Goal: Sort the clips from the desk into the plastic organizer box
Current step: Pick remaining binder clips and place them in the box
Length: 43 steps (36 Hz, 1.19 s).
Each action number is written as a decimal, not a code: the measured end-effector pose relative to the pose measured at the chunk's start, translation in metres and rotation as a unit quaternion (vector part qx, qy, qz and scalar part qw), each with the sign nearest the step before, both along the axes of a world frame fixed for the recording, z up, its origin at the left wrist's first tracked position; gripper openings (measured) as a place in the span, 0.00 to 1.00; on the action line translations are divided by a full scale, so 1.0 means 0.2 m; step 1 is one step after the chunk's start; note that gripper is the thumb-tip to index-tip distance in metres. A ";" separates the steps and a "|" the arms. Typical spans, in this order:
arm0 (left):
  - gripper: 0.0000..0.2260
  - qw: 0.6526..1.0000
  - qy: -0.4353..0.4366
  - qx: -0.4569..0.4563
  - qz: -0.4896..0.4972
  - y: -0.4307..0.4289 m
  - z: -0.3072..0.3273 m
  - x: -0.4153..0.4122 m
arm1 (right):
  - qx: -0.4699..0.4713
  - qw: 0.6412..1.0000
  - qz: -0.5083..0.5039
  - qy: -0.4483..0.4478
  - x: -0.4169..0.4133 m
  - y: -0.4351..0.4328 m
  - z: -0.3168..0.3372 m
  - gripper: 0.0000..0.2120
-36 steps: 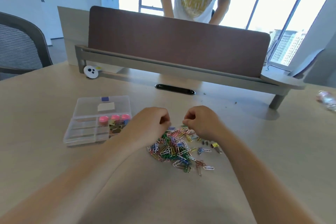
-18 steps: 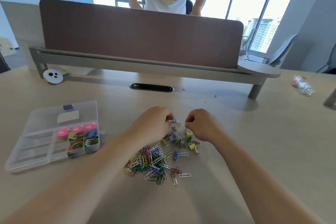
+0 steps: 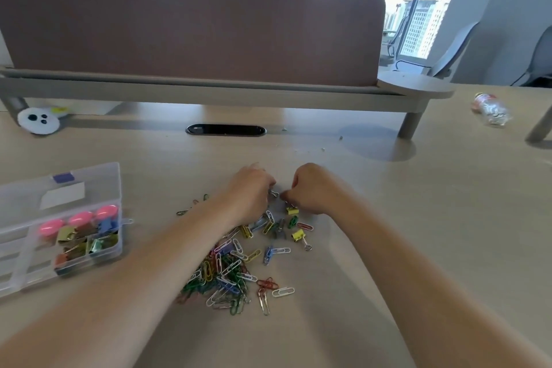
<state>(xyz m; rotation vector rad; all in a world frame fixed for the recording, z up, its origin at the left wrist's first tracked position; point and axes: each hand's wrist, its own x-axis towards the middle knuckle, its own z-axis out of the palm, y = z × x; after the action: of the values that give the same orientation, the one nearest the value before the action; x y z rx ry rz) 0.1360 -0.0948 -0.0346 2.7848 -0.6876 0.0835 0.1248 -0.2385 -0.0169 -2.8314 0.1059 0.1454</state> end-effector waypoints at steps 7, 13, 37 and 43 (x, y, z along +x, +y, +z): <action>0.10 1.000 0.007 -0.024 0.018 0.02 0.01 -0.02 | -0.059 0.997 0.003 0.050 -0.07 0.03 0.02 0.18; 0.11 0.999 -0.005 -0.036 0.025 0.02 0.03 -0.06 | -0.078 0.996 0.004 0.037 -0.11 0.06 0.03 0.17; 0.10 0.998 0.007 -0.066 -0.003 0.11 0.15 -0.46 | -0.029 0.998 0.054 0.001 -0.41 0.02 0.01 0.07; 0.08 0.997 -0.009 -0.072 -0.002 0.15 0.16 -0.52 | -0.080 0.995 0.062 0.004 -0.41 0.05 -0.02 0.10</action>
<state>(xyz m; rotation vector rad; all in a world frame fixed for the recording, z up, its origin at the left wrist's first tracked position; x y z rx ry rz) 0.0321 -0.0641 -0.0024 2.6480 -0.6640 0.1519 0.0425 -0.2278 -0.0218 -2.9988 -0.0588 0.1836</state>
